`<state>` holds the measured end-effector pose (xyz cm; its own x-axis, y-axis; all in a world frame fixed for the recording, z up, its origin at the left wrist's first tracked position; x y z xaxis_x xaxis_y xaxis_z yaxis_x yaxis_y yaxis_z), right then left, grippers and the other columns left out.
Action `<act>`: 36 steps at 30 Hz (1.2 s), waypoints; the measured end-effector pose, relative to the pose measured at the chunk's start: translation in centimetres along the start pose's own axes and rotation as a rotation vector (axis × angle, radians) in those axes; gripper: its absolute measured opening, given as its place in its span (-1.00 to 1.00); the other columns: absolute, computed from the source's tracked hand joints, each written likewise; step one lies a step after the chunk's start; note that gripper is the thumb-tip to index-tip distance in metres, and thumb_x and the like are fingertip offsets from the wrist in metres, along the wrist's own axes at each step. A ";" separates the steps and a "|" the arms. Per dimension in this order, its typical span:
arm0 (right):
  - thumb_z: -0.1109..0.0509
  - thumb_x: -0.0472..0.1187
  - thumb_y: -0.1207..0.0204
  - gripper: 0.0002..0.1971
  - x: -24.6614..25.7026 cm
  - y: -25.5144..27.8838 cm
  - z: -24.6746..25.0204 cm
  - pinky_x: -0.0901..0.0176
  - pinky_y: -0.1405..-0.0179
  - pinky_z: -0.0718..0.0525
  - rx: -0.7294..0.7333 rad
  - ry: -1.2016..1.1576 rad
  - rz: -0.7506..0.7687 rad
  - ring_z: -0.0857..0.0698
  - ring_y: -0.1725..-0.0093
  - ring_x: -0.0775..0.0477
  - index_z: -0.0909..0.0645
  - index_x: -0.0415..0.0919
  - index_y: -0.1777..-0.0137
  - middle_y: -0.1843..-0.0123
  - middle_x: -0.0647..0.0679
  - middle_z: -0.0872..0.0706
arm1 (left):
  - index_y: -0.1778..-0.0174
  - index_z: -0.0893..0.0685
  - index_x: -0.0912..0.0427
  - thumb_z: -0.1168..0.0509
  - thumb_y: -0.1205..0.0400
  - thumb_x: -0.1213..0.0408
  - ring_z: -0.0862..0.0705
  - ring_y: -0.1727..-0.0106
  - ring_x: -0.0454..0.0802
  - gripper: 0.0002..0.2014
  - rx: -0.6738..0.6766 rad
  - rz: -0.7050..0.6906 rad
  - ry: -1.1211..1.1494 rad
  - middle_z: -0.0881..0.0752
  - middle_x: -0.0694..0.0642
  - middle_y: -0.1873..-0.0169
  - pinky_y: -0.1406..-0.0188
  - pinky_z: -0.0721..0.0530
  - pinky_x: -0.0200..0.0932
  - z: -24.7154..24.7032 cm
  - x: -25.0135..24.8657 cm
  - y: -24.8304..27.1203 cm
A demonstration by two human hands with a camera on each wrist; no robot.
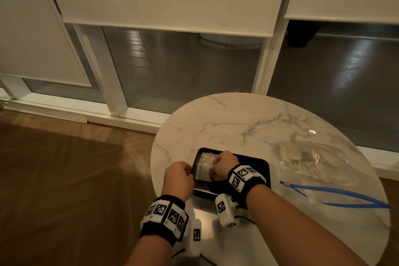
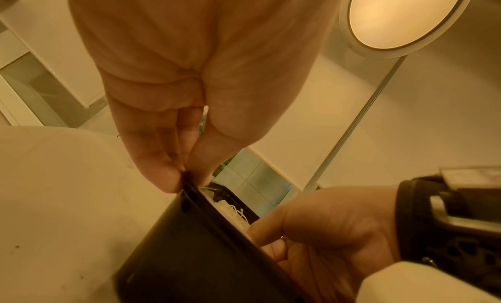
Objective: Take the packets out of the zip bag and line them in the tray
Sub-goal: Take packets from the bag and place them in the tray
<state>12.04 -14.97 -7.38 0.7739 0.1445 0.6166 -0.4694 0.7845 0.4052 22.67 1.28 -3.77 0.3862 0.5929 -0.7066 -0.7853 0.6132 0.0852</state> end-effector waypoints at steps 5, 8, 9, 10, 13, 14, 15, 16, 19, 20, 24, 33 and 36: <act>-0.57 -0.34 -0.43 -0.95 -0.3 0.0 1.0 -0.13 0.17 -0.87 -0.014 -0.069 0.024 -0.86 0.17 -0.24 -0.80 -0.32 0.14 0.15 -0.25 -0.83 | -0.33 -0.74 0.20 -0.37 -0.69 0.39 -0.74 -0.18 0.02 -0.71 0.006 0.009 0.001 -0.77 0.14 -0.20 -0.20 -0.64 -0.24 0.0 -0.1 0.1; -0.56 -0.31 -0.45 -0.97 -0.9 0.6 2.6 -0.12 0.13 -0.87 -0.036 -0.134 0.036 -0.85 0.17 -0.24 -0.78 -0.27 0.17 0.17 -0.25 -0.83 | -0.35 -0.73 0.20 -0.36 -0.69 0.38 -0.73 -0.18 0.02 -0.70 0.017 0.021 0.003 -0.77 0.15 -0.20 -0.22 -0.65 -0.22 -0.1 0.0 0.2; -0.57 -0.31 -0.45 -0.96 -1.3 0.9 3.3 -0.12 0.13 -0.87 -0.052 -0.180 0.030 -0.85 0.19 -0.23 -0.77 -0.26 0.18 0.19 -0.25 -0.83 | -0.35 -0.72 0.20 -0.36 -0.70 0.38 -0.73 -0.19 0.03 -0.70 0.020 0.029 0.003 -0.77 0.15 -0.20 -0.21 -0.64 -0.22 -0.1 0.0 0.2; -0.58 -0.32 -0.44 -0.95 -1.7 1.2 3.9 -0.13 0.15 -0.87 -0.068 -0.243 0.023 -0.84 0.25 -0.22 -0.76 -0.25 0.20 0.21 -0.25 -0.82 | -0.36 -0.71 0.20 -0.36 -0.70 0.37 -0.73 -0.19 0.03 -0.70 0.021 0.037 0.005 -0.76 0.16 -0.20 -0.20 -0.64 -0.22 -0.1 0.1 0.2; -0.58 -0.35 -0.45 -0.93 -2.8 2.9 5.9 -0.18 0.14 -0.87 -0.131 -0.425 0.035 -0.83 0.32 -0.21 -0.74 -0.25 0.20 0.28 -0.25 -0.81 | -0.37 -0.69 0.19 -0.37 -0.70 0.32 -0.73 -0.19 0.04 -0.69 0.019 0.053 0.005 -0.76 0.16 -0.20 -0.18 -0.66 -0.20 0.0 -0.1 0.3; -0.57 -0.34 -0.46 -0.94 -3.3 3.7 6.7 -0.16 0.13 -0.87 -0.158 -0.472 0.042 -0.84 0.30 -0.20 -0.74 -0.24 0.20 0.28 -0.23 -0.81 | -0.37 -0.68 0.18 -0.38 -0.69 0.29 -0.73 -0.19 0.04 -0.69 0.012 0.045 -0.009 -0.76 0.15 -0.20 -0.18 -0.66 -0.19 0.1 -0.4 0.5; -0.56 -0.34 -0.46 -0.94 -3.7 4.4 7.5 -0.14 0.13 -0.87 -0.188 -0.514 0.051 -0.85 0.29 -0.20 -0.75 -0.23 0.20 0.28 -0.22 -0.82 | -0.36 -0.69 0.15 -0.38 -0.69 0.25 -0.73 -0.19 0.04 -0.68 -0.002 0.034 -0.030 -0.77 0.12 -0.20 -0.18 -0.66 -0.17 0.4 -0.7 0.6; -0.56 -0.34 -0.47 -0.93 -4.1 5.1 8.3 -0.14 0.12 -0.87 -0.214 -0.559 0.060 -0.85 0.29 -0.18 -0.75 -0.23 0.22 0.28 -0.21 -0.83 | -0.35 -0.71 0.11 -0.39 -0.68 0.21 -0.73 -0.18 0.03 -0.69 -0.019 0.019 -0.060 -0.77 0.08 -0.19 -0.19 -0.68 -0.14 0.6 -1.1 0.9; -0.51 -0.37 -0.50 -0.94 -5.9 7.3 10.3 -0.12 0.08 -0.86 -0.247 -0.697 0.087 -0.83 0.28 -0.17 -0.74 -0.29 0.19 0.25 -0.24 -0.82 | -0.22 -0.74 -0.08 -0.38 -0.65 0.10 -0.73 -0.08 -0.01 -0.78 -0.082 -0.031 -0.156 -0.76 -0.07 -0.10 -0.22 -0.73 0.11 1.2 -3.0 1.8; -0.49 -0.38 -0.52 -0.95 -6.4 8.0 10.9 -0.08 0.09 -0.86 -0.251 -0.731 0.091 -0.83 0.27 -0.17 -0.74 -0.31 0.17 0.23 -0.26 -0.81 | -0.18 -0.74 -0.12 -0.38 -0.64 0.11 -0.73 -0.04 -0.02 -0.80 -0.093 -0.050 -0.163 -0.74 -0.10 -0.07 -0.20 -0.73 0.15 1.3 -3.7 2.1; -0.47 -0.40 -0.55 -0.95 -9.0 10.4 13.4 0.08 0.22 -0.81 -0.287 -0.841 0.095 -0.79 0.30 -0.13 -0.73 -0.38 0.13 0.25 -0.28 -0.78 | -0.11 -0.76 -0.09 -0.39 -0.60 0.18 -0.72 -0.03 -0.04 -0.81 -0.063 -0.166 -0.059 -0.75 -0.08 -0.05 -0.16 -0.73 0.01 -0.2 -6.9 2.9; -0.46 -0.21 -0.60 -0.83 -15.6 13.2 15.9 0.16 0.39 -0.67 -0.287 -0.600 -0.027 -0.78 0.33 -0.08 -0.77 -0.29 0.17 0.26 -0.21 -0.84 | -0.02 -0.78 -0.04 -0.46 -0.61 0.24 -0.71 0.07 -0.31 -0.89 0.160 -0.351 0.094 -0.75 -0.21 0.16 0.05 -0.66 -0.42 -6.7 -13.4 6.8; -0.47 -0.18 -0.54 -0.79 -17.2 13.0 15.7 0.07 0.39 -0.71 -0.305 -0.355 -0.055 -0.80 0.33 -0.10 -0.79 -0.30 0.24 0.30 -0.21 -0.83 | -0.06 -0.80 -0.04 -0.50 -0.58 0.21 -0.72 0.06 -0.31 -0.85 0.230 -0.356 0.043 -0.76 -0.21 0.13 -0.07 -0.77 -0.25 -8.8 -13.8 7.5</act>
<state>-14.05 -16.69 -2.08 0.5754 -0.0756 0.8144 -0.2447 0.9342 0.2596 7.21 -6.88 0.44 0.5892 0.3037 -0.7487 -0.4767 0.8789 -0.0187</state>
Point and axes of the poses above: each hand's wrist, its own y-axis away from the middle knuckle, its own z-axis out of the back of the hand, x = y × z, the point moved 10 cm from there along -y, towards the middle knuckle
